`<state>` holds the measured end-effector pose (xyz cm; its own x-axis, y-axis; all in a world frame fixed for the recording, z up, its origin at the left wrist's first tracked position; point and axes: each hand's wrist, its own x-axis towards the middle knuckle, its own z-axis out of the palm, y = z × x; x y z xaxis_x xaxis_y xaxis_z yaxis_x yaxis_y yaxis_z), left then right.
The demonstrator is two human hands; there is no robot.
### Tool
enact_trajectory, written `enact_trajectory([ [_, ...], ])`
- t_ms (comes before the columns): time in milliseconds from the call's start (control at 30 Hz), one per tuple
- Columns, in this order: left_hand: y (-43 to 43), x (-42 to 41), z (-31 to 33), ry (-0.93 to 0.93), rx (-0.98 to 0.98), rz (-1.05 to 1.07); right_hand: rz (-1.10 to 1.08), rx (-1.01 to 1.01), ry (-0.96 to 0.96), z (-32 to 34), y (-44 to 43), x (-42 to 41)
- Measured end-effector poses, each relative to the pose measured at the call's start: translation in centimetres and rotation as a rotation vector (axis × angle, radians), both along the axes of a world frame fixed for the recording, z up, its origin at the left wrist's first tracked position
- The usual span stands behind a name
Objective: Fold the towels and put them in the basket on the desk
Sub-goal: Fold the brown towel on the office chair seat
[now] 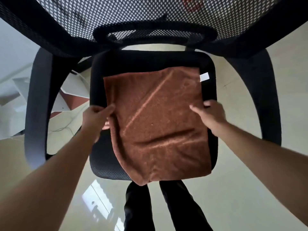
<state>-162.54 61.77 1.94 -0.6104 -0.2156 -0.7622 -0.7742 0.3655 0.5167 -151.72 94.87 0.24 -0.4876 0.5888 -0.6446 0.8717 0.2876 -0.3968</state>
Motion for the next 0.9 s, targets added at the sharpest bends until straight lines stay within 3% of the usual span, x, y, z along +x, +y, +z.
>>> enact_trajectory([
  [200,3.3,-9.6,-2.5,0.138,0.086,0.118,-0.228,-0.013,0.208,-1.1,2.7,-9.7],
  [367,3.1,-11.6,-3.6,0.133,0.107,0.127,-0.205,0.096,0.16,-1.4,4.3,-10.1],
  [567,2.1,-1.0,-1.2,0.064,0.048,0.071,-0.154,0.136,0.075,1.0,0.3,-2.5],
  [733,0.3,10.9,0.4,-0.175,0.051,0.046,-0.124,0.11,-0.001,1.7,-3.6,7.7],
  [900,-0.8,16.1,0.3,-0.241,0.085,0.056,-0.107,0.074,-0.084,1.8,-4.5,13.1],
])
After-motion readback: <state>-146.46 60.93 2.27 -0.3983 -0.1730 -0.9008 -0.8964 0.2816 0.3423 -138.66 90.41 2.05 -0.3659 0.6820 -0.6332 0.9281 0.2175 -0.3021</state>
